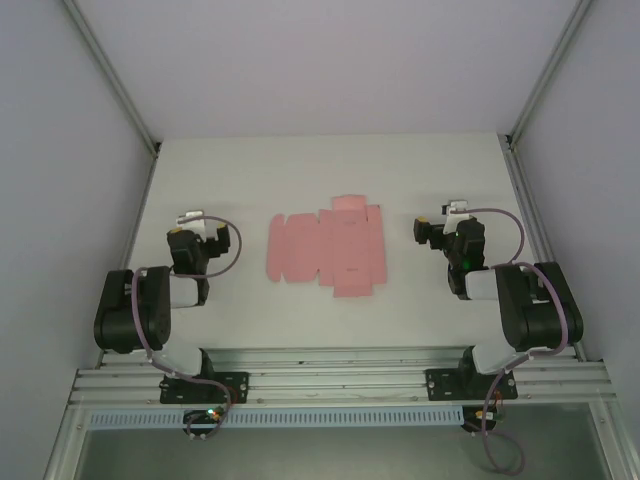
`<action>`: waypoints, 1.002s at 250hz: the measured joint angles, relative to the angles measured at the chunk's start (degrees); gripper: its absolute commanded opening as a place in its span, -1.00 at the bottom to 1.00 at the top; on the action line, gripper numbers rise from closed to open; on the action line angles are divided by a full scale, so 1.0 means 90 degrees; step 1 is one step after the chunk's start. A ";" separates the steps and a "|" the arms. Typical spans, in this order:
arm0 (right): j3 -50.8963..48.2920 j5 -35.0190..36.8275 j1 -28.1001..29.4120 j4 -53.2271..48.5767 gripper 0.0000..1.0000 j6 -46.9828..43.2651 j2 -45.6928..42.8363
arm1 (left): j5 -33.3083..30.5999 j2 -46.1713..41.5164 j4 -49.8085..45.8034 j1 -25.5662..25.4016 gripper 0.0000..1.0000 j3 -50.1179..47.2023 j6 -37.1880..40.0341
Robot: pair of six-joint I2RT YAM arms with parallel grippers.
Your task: Assemble paper box
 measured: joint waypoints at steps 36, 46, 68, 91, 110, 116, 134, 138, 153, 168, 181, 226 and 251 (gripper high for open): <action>0.0000 0.0000 -0.0002 0.0000 0.99 0.0000 0.0000 | 0.0000 0.0000 -0.0002 0.0000 1.00 0.0000 0.0000; 0.0000 0.0000 -0.0002 0.0000 0.99 0.0000 0.0000 | 0.0000 0.0000 -0.0002 0.0000 1.00 0.0000 0.0000; 0.0000 0.0000 -0.0002 0.0000 0.99 0.0000 0.0000 | 0.0000 0.0000 -0.0002 0.0000 1.00 0.0000 0.0000; 0.0000 0.0000 0.0000 0.0000 0.99 0.0000 0.0000 | 0.0000 0.0000 -0.0002 0.0000 1.00 0.0000 0.0000; 0.0000 0.0000 -0.0002 0.0000 0.99 0.0000 0.0000 | 0.0000 0.0000 -0.0002 0.0000 1.00 0.0000 0.0000; 0.0000 -0.0002 -0.0002 0.0000 0.99 0.0000 0.0000 | 0.0000 0.0000 0.0000 0.0000 1.00 0.0000 0.0000; 0.0000 -0.0017 -0.0002 0.0000 0.99 0.0000 0.0000 | 0.0000 0.0000 -0.0002 0.0000 1.00 0.0000 0.0000; 0.0000 -0.0019 -0.0002 0.0000 0.99 0.0000 0.0000 | 0.0000 0.0000 -0.0002 0.0000 1.00 0.0000 0.0000; 0.0000 -0.0024 -0.0002 0.0000 0.99 0.0000 0.0000 | 0.0000 0.0000 -0.0002 0.0000 1.00 0.0000 0.0000; 0.0000 -0.0024 -0.0002 0.0000 0.99 0.0000 0.0000 | 0.0000 0.0000 -0.0010 0.0000 1.00 0.0000 0.0000; 0.0000 -0.0024 -0.0007 0.0000 0.99 0.0000 0.0000 | 0.0000 0.0000 -0.0027 0.0000 1.00 0.0000 0.0000; 0.0000 -0.0046 -0.0032 0.0000 0.99 0.0019 0.0000 | 0.0002 0.0000 -0.0097 0.0000 1.00 0.0000 0.0000; 0.0000 -0.0073 -0.0051 0.0000 0.99 0.0024 0.0000 | 0.0002 0.0000 -0.0095 0.0000 1.00 0.0000 0.0000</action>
